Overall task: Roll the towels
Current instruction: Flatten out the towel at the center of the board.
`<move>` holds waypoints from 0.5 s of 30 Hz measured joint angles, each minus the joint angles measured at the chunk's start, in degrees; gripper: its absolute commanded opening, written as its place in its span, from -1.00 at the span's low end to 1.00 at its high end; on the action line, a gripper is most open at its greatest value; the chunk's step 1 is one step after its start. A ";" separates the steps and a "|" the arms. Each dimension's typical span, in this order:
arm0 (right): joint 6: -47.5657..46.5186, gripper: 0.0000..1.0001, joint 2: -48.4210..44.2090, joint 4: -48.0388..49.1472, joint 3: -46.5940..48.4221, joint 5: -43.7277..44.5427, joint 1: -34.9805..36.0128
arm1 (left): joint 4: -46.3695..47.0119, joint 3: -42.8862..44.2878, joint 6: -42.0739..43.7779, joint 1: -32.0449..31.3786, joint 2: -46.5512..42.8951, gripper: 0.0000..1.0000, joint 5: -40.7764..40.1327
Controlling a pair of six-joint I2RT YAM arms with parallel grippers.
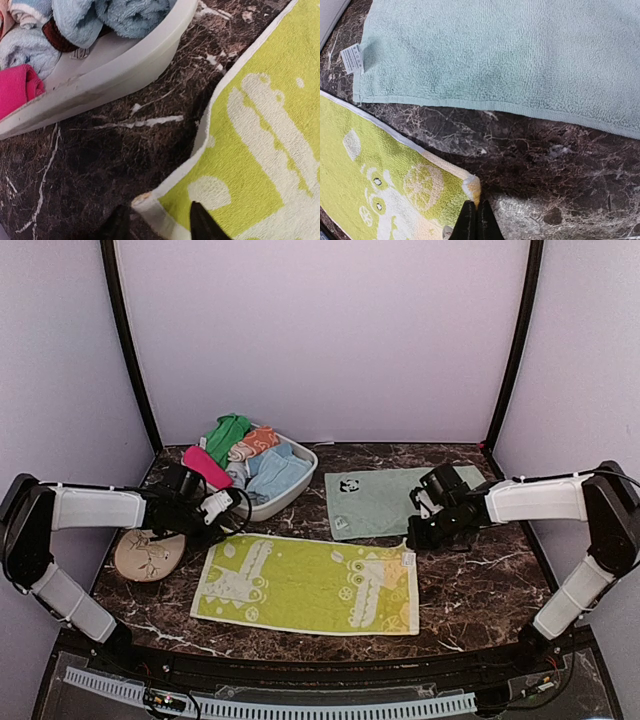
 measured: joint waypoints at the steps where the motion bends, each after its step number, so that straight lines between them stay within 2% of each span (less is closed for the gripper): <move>1: -0.24 -0.99 0.24 0.11 0.28 0.02 -0.24 | 0.17 0.00 0.00 0.31 0.37 0.25 -0.59; 2: -0.52 -0.66 0.35 0.26 0.61 0.02 -0.55 | 0.24 0.00 0.13 0.63 0.46 0.38 -1.11; 3: -0.87 -0.37 0.35 0.31 1.14 0.11 -0.96 | 0.26 0.00 0.11 1.11 0.42 0.41 -1.36; 5: -1.49 -0.06 0.35 0.24 2.32 0.39 -1.40 | 0.15 0.02 0.66 1.99 0.00 0.42 -1.88; 9: -2.80 0.12 -0.20 -0.11 3.89 3.10 -1.09 | -3.10 1.25 3.19 3.06 -1.86 0.40 -2.03; 15: -2.69 0.12 -5.88 -4.07 2.93 9.75 3.28 | -12.20 3.02 9.55 3.06 -6.21 0.34 3.50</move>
